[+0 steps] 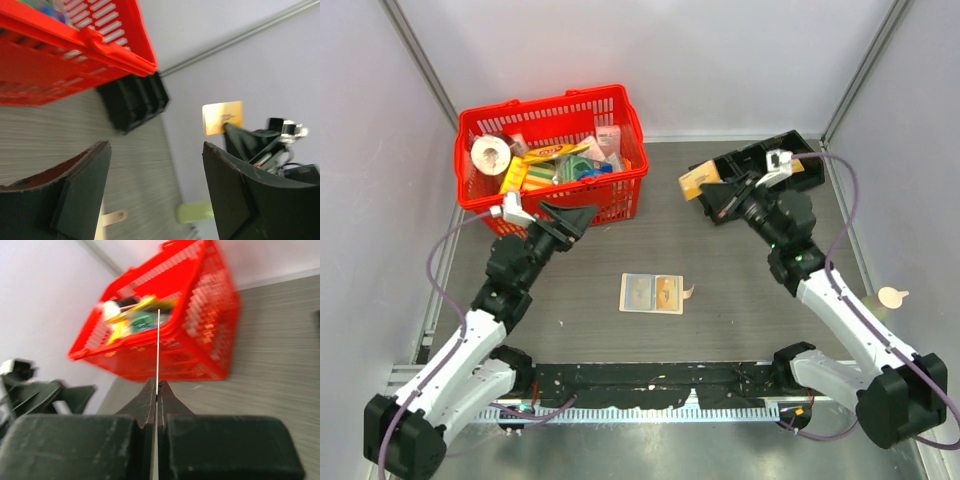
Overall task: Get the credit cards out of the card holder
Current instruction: Place the credit card in the storage box.
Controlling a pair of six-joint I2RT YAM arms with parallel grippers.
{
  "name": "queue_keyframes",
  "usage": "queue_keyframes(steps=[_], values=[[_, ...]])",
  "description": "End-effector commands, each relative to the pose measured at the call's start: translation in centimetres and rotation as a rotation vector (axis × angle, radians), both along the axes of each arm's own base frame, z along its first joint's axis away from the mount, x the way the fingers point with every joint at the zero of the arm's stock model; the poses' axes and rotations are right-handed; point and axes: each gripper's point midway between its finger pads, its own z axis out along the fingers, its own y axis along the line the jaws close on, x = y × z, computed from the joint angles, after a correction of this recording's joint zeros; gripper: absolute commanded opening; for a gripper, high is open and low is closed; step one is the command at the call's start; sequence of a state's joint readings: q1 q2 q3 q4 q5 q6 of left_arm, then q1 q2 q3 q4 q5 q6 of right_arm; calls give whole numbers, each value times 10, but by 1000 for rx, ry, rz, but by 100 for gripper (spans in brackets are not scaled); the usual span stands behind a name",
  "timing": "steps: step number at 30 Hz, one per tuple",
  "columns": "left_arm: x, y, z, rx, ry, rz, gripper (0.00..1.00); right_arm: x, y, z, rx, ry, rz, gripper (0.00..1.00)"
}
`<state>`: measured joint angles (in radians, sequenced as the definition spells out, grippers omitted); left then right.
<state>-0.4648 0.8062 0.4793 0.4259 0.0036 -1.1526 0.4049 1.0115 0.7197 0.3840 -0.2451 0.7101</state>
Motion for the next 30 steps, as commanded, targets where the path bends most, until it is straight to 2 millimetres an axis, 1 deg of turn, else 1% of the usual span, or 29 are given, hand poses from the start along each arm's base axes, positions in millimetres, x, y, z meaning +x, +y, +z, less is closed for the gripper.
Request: queue_keyframes(steps=[1,2,3,4,5,6,7,8,9,10,11,12,13,14,15,16,17,18,19,20,21,22,23,24,25,26,28,29,30], values=[[-16,21,-27,391,66,-89,78,40,-66,-23,-224,112,-204,1],[-18,30,-30,466,70,-68,78,47,-77,-17,-260,109,-231,1],[-20,36,-25,543,47,-51,79,64,-97,-9,-277,104,-298,1],[-24,44,-25,613,48,-39,79,68,-108,-24,-324,160,-315,1],[-27,53,-25,689,42,-14,79,83,-128,-21,-329,173,-355,1],[-29,62,-24,749,41,11,81,90,-140,-26,-353,192,-374,1],[-29,76,-23,811,48,71,83,105,-164,-28,-363,220,-421,1],[-33,84,-23,857,56,98,85,112,-176,-27,-393,214,-443,1],[-35,94,-21,893,66,136,86,126,-196,-33,-412,236,-476,1],[-37,106,-20,941,81,183,88,131,-206,-34,-442,236,-487,1],[-40,115,-18,986,82,214,89,144,-225,-39,-451,260,-517,1],[-42,123,-16,1021,76,245,90,148,-243,-44,-472,267,-539,1],[-44,132,-13,1059,68,285,92,160,-251,-51,-482,280,-537,1],[-45,139,-13,1078,65,325,94,169,-268,-68,-507,312,-546,1],[-47,140,-10,1076,34,345,95,177,-275,-61,-534,285,-547,1],[-47,141,-11,1065,14,361,95,187,-289,-66,-535,290,-539,1],[-48,142,-10,1045,-8,381,95,193,-295,-74,-550,297,-528,1],[-48,143,-11,1028,-26,394,95,202,-309,-78,-544,301,-519,1],[-48,143,-13,1017,-34,400,95,206,-316,-85,-550,311,-509,1],[-50,143,-12,1006,-44,402,95,215,-324,-92,-544,313,-486,1],[-51,142,-13,999,-43,396,94,219,-328,-96,-559,315,-476,1],[-51,142,-15,999,-40,389,94,227,-334,-107,-569,330,-468,1],[-51,143,-16,996,-37,392,94,231,-336,-110,-588,325,-459,1],[-50,143,-18,1001,-34,391,94,238,-343,-119,-593,334,-459,1],[-50,143,-19,1001,-31,392,94,242,-343,-123,-594,335,-450,1],[-49,143,-19,1001,-34,389,94,250,-344,-131,-588,335,-427,1],[-48,142,-20,999,-35,385,95,261,-343,-144,-572,346,-385,1],[-47,142,-21,1001,-33,383,95,266,-342,-160,-560,366,-363,1],[-46,142,-24,1006,-28,378,95,272,-337,-155,-536,345,-336,1]])
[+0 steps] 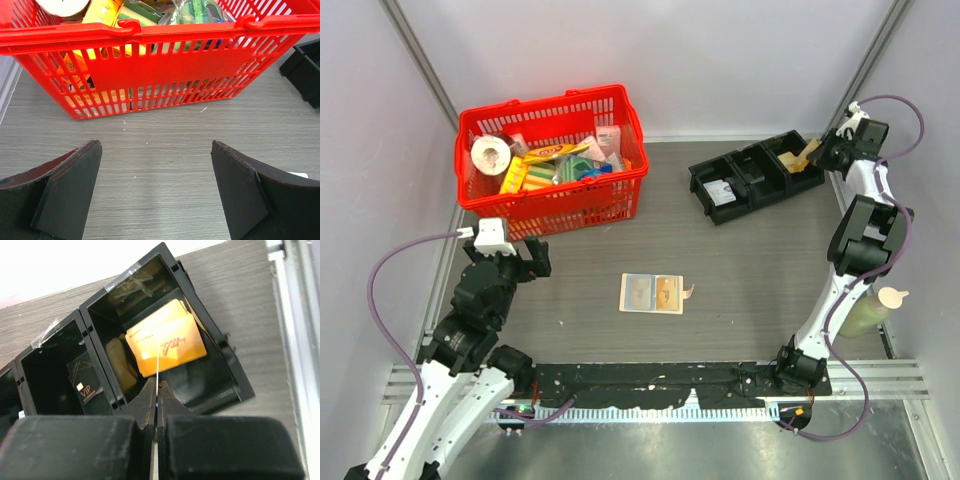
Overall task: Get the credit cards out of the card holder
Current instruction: Place the credit card in the storage box.
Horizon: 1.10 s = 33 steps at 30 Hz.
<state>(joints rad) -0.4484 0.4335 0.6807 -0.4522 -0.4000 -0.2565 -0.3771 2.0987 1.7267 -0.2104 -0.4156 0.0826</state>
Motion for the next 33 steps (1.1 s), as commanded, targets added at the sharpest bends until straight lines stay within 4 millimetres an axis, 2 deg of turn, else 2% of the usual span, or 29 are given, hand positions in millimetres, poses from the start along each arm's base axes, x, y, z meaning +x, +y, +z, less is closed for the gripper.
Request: queue_keyframes(steps=[1,4,8,10,11,12,15,16,17,18,19,20,21,24,25,26,27,28,29,30,31,32,33], values=[[8,1,9,-4,-41,9,95,27,20,5,53,-63,156,1],[10,0,6,2,-26,7,95,39,29,6,126,-86,196,1],[12,0,3,5,-16,6,95,46,32,-9,175,-73,192,2],[12,0,3,5,-16,4,95,46,31,-17,188,-52,183,15],[12,-1,1,6,-10,0,95,47,31,-19,188,-46,179,18],[12,-3,2,6,-9,-9,94,45,30,-22,191,-29,171,27],[13,-7,1,3,0,-30,94,40,18,-24,141,-4,104,39],[13,-8,0,2,2,-36,94,39,10,-16,109,-8,64,43],[12,-9,0,2,4,-44,93,36,8,-18,93,3,46,44],[12,-10,0,0,2,-47,93,33,-3,-7,50,-3,-14,46],[12,-10,0,-1,3,-51,93,30,-7,-9,38,6,-44,47],[11,-11,0,-2,2,-57,93,27,-12,3,10,-6,-77,50],[11,-12,1,-4,1,-63,93,23,-15,3,-1,2,-97,50],[9,-17,2,-14,-3,-90,92,9,-24,32,-50,-32,-177,54],[9,-18,3,-17,-3,-96,92,5,-24,53,-60,-69,-188,54],[9,-19,3,-22,-2,-104,92,-1,-25,52,-69,-59,-210,55],[9,-21,3,-29,0,-112,92,-5,-20,71,-82,-86,-227,55],[9,-24,2,-39,7,-124,92,-10,-14,76,-79,-83,-225,55],[9,-28,2,-45,17,-139,92,-15,-1,89,-83,-102,-213,55],[9,-33,-1,-50,45,-159,92,-21,9,88,-77,-92,-204,55],[10,-37,-2,-56,64,-174,92,-26,30,107,-75,-126,-173,55],[11,-42,-8,-52,106,-191,92,-33,43,96,-58,-103,-156,55],[11,-46,-11,-52,139,-209,92,-40,68,113,-57,-136,-123,55]])
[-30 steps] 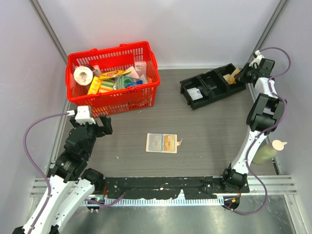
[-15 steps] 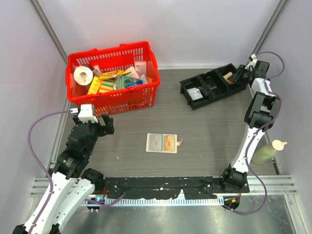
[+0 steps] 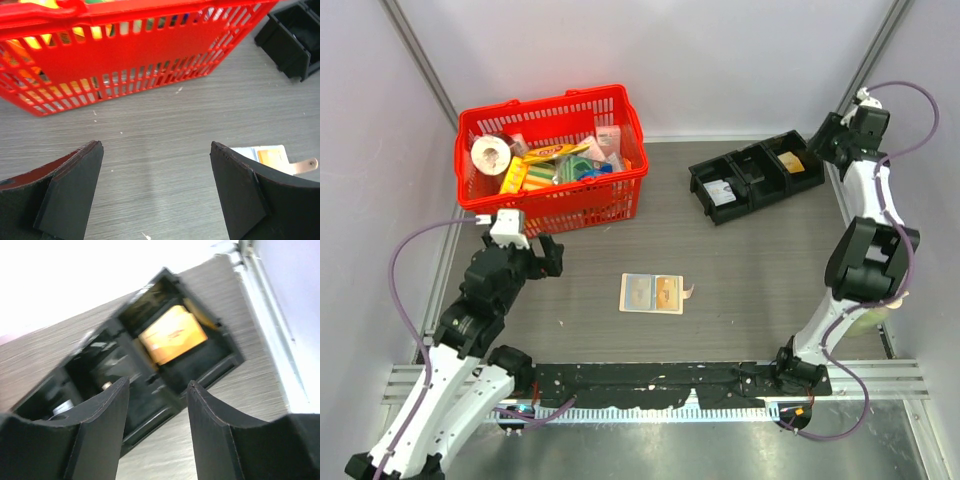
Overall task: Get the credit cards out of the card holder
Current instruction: Place the credit card in the storage box, then remove the credit card from the card holder.
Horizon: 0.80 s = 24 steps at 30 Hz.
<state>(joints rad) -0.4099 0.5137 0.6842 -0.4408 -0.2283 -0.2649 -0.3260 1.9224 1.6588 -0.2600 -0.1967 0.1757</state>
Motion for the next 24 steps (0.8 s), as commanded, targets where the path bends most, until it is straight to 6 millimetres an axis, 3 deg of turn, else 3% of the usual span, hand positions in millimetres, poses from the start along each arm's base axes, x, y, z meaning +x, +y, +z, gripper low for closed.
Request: queue_keyframes(steps=[1,2,3,4,5,6,7,8,9,10,11,12,13,18,24], values=[[5,-25,1,-29,95,-100,92,-26,77,44,0,-88,72,55],[5,-30,0,-36,122,-124,92,-36,103,60,-2,-124,110,55],[6,-35,0,-43,140,-142,92,-47,116,45,25,-100,118,55],[6,-40,-2,-57,156,-160,92,-58,143,56,34,-128,165,55],[6,-46,-2,-77,169,-179,92,-71,169,41,59,-103,203,55],[4,-53,-3,-101,183,-209,91,-85,173,37,66,-99,199,55],[3,-60,-5,-125,199,-235,91,-99,208,42,67,-108,269,55],[1,-66,-7,-155,216,-253,91,-111,219,30,79,-82,288,55],[0,-71,-11,-179,241,-268,91,-124,239,35,87,-94,336,55],[-2,-79,-13,-212,260,-291,91,-136,250,21,105,-65,354,55],[-3,-84,-17,-235,280,-303,91,-150,269,26,121,-80,409,55],[-5,-89,-21,-258,300,-311,92,-162,276,10,142,-52,424,55],[-6,-93,-24,-277,314,-315,92,-173,289,15,157,-66,462,55],[-11,-122,-38,-313,353,-338,90,-231,341,-21,251,10,614,54],[-17,-156,-63,-289,428,-328,89,-277,378,-54,357,44,720,47]])
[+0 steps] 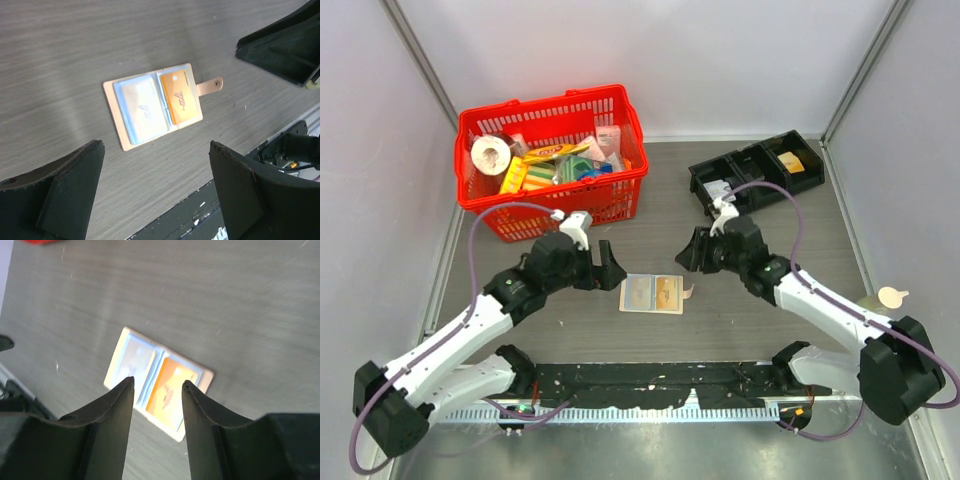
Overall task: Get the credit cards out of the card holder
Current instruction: Remove the credit card from the card holder.
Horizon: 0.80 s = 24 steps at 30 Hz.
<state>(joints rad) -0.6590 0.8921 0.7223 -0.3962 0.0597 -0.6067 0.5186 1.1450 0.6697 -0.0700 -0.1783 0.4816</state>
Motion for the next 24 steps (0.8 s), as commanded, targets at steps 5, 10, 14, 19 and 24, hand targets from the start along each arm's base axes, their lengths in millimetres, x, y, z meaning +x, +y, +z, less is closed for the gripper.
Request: queue_keyframes(steps=[5,10,14,19,24], values=[[1,-57,-25,-51,99,1,88,-33,40,-27,163,62,82,33],[1,-82,-43,-64,159,11,88,-36,37,-50,151,91,65,21],[3,-91,-54,-59,189,8,82,-41,36,-71,114,132,82,15],[4,-104,-61,-94,223,-8,76,-40,34,-85,101,147,71,11],[6,-117,-63,-135,250,-15,66,-40,29,-95,68,153,55,9]])
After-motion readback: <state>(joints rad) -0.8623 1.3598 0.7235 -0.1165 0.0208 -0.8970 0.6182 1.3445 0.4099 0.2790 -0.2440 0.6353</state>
